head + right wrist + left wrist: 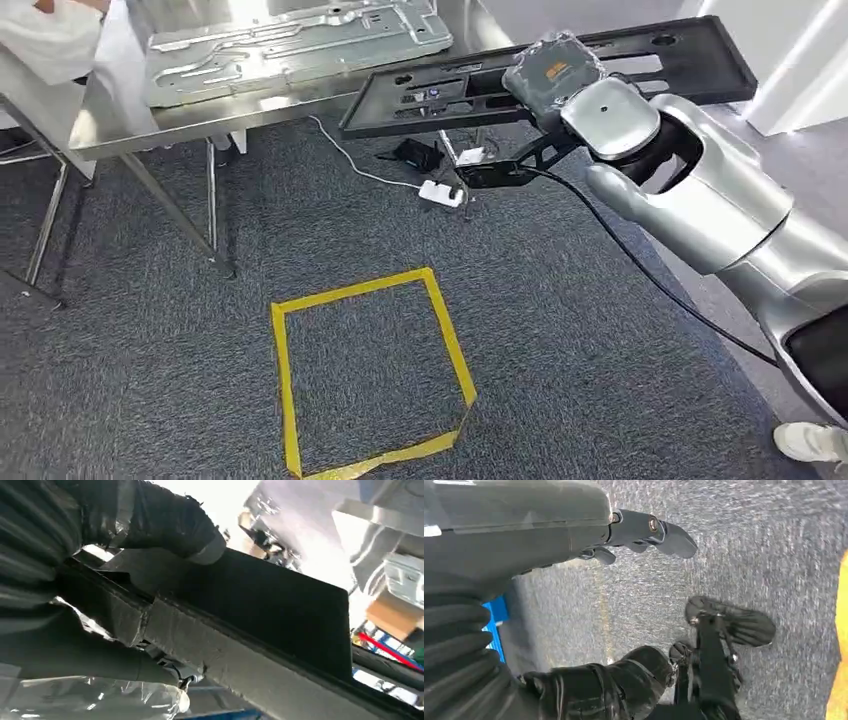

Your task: Take the parts from the cabinet and place them on the table.

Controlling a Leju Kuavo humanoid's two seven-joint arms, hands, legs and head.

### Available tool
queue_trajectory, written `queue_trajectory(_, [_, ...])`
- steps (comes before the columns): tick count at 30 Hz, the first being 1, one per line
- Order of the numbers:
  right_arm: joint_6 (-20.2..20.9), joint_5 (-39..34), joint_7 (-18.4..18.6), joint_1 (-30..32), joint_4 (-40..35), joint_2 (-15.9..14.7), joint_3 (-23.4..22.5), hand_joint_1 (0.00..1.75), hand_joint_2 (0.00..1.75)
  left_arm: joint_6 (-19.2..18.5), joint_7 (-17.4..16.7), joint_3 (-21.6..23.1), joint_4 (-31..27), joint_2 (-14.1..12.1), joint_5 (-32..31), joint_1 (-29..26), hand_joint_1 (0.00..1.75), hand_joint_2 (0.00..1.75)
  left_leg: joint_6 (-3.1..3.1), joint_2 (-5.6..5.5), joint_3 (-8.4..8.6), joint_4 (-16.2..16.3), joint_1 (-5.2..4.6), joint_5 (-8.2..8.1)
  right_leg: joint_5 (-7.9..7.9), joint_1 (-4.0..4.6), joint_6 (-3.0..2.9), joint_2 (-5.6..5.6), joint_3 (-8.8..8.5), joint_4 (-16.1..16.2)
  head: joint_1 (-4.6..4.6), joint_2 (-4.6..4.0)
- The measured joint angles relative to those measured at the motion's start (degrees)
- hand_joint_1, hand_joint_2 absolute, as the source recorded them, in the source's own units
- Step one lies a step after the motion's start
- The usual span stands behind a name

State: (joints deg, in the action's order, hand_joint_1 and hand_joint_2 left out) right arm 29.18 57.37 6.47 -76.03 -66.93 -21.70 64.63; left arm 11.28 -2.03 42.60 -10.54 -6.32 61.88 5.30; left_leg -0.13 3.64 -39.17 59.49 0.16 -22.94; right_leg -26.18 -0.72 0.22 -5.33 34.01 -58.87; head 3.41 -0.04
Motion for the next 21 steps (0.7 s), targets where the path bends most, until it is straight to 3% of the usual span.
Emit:
queue_trajectory(1, [0.0, 0.0, 0.0, 0.0, 0.0, 0.0, 0.0, 1.61, 1.75, 0.0, 0.0, 0.0, 0.0, 0.0, 0.0, 0.0, 0.0, 1.75, 0.67, 0.85, 0.62, -0.3, -0.83, -0.35, -0.22, 0.52, 0.36, -0.49, 0.01, 0.0, 0.02, 0.0])
queue_trajectory(2, [0.0, 0.0, 0.0, 0.0, 0.1, 0.0, 0.0, 1.61, 1.75, 0.0, 0.0, 0.0, 0.0, 0.0, 0.0, 0.1, 0.0, 1.75, 1.17, -0.18, 0.45, -0.2, -0.73, -0.33, -0.33, 0.57, 0.59, -0.94, -0.11, 0.1, -0.16, 0.0])
queue_trajectory(4, [0.0, 0.0, 0.0, 0.0, 0.1, 0.2, 0.0, 1.61, 1.75, 0.0, -0.1, 0.0, 0.0, 0.0, 0.0, 0.0, 0.0, 1.75, 1.6, -1.64, 0.42, -0.3, -0.79, -0.53, -0.67, 0.72, 1.15, -2.29, -0.73, 0.3, -0.13, 0.0])
queue_trajectory(5, [-0.1, 0.0, 0.0, 0.0, 0.1, 0.4, 0.0, 1.61, 1.75, 0.0, -0.1, 0.0, 0.0, 0.0, 0.0, -0.1, 0.0, 1.75, 2.04, -2.33, 1.13, -0.8, -0.39, -0.35, -1.12, 0.52, 1.75, -2.11, -1.05, 0.2, -0.09, 0.02])
queue_trajectory(6, [-0.1, 0.1, 0.0, 0.0, 0.2, 0.3, 0.0, 1.61, 1.75, -0.2, 0.0, 0.0, 0.0, 0.0, 0.0, -0.2, 0.0, 1.75, 2.22, -3.04, 1.46, -1.0, -0.17, -0.31, -1.74, 0.06, 1.93, 1.23, -0.79, -0.9, -0.37, 0.0])
queue_trajectory(7, [-0.1, 0.2, 0.0, -0.1, 0.2, 0.3, 0.0, 1.61, 1.75, -0.2, 0.0, 0.0, 0.0, 0.0, 0.0, -0.1, 0.0, 1.75, 2.58, -3.41, 1.56, -1.1, -0.12, -0.44, -3.39, -0.01, 1.87, 3.37, 0.64, -3.7, -0.52, 0.0])
queue_trajectory(8, [-0.2, 0.2, 0.0, -0.1, 0.2, 0.3, 0.0, 1.61, 1.75, -0.2, 0.0, 0.0, 0.0, 0.0, 0.0, 0.1, 0.0, 1.75, 2.96, -4.06, 1.57, -1.0, -0.08, -0.43, -5.31, -0.04, 1.88, 4.43, 2.89, -7.9, -0.66, 0.0])
queue_trajectory(10, [-0.3, 0.2, -0.1, 0.3, 0.3, 0.2, 0.0, 1.61, 1.75, -0.3, 0.0, 0.0, 0.0, 0.0, 0.0, 0.4, 0.0, 1.75, 3.18, -5.34, 1.6, -0.9, -0.17, -0.56, -8.06, 0.04, 2.1, 5.21, 7.97, -16.5, -0.66, 0.0])
queue_trajectory(11, [-0.3, 0.3, -0.2, 0.7, 0.4, 0.1, 0.0, 1.61, 1.75, -0.4, 0.0, 0.0, 0.0, 0.0, 0.0, 0.4, 0.0, 1.75, 3.26, -5.88, 1.61, -0.8, -0.22, -0.63, -7.66, 0.12, 2.1, 5.27, 9.33, -18.0, -0.68, 0.0])
queue_trajectory(12, [-0.4, 0.5, -0.2, 0.9, 0.4, 0.0, 0.0, 1.61, 1.75, -0.4, 0.0, 0.0, 0.0, 0.0, 0.0, 0.3, 0.0, 1.75, 3.31, -6.61, 1.7, -0.6, -0.21, -0.79, -5.69, 0.14, 1.99, 5.28, 9.13, -16.4, -0.7, 0.0])
queue_trajectory(13, [-0.5, 0.9, -0.2, 1.0, 0.4, 0.0, 0.0, 1.61, 1.75, -0.5, 0.0, 0.0, 0.0, 0.0, 0.0, 0.2, 0.0, 1.75, 3.21, -7.13, 1.77, -0.4, -0.21, -0.95, -3.0, 0.12, 1.84, 5.29, 7.85, -12.6, -0.72, 0.0])
queue_trajectory(15, [-1.0, 1.1, -0.1, 0.7, 0.3, 0.0, 0.0, 1.61, 1.75, -0.5, -0.2, 0.0, 0.0, 0.0, 0.0, 0.0, 0.0, 1.75, 2.87, -7.95, 1.9, 0.1, -0.19, -1.44, 2.23, 0.1, 1.38, 5.69, 3.57, -2.1, -0.7, 0.0])
queue_trajectory(16, [-1.5, 1.1, 0.0, 0.6, 0.3, -0.1, 0.0, 1.61, 1.75, -0.5, -0.2, 0.0, 0.0, 0.0, 0.0, 0.0, 0.0, 1.75, 2.53, -8.15, 1.63, 0.3, -0.43, -1.6, 1.2, 0.32, 1.25, 6.42, 3.03, -1.1, -0.63, 0.0])
queue_trajectory(20, [-1.7, 1.4, 0.4, 0.9, -0.3, -0.1, 0.0, 1.61, 1.75, -0.5, -0.2, 0.0, 0.0, 0.1, -0.1, -0.3, 0.0, 1.75, 1.47, -8.6, 1.61, -0.1, -0.26, -1.61, 1.74, 0.4, 0.16, 6.04, 2.65, -0.4, -0.63, 0.0])
queue_trajectory(21, [-1.7, 1.7, 0.4, 0.9, -0.6, -0.1, 0.0, 1.61, 1.75, -0.4, -0.2, 0.0, 0.0, 0.0, -0.1, -0.3, 0.0, 1.75, 1.25, -7.63, 1.32, 0.4, -0.19, -2.19, 1.98, 0.0, -0.2, 5.71, 2.16, 0.1, -0.59, 0.0])
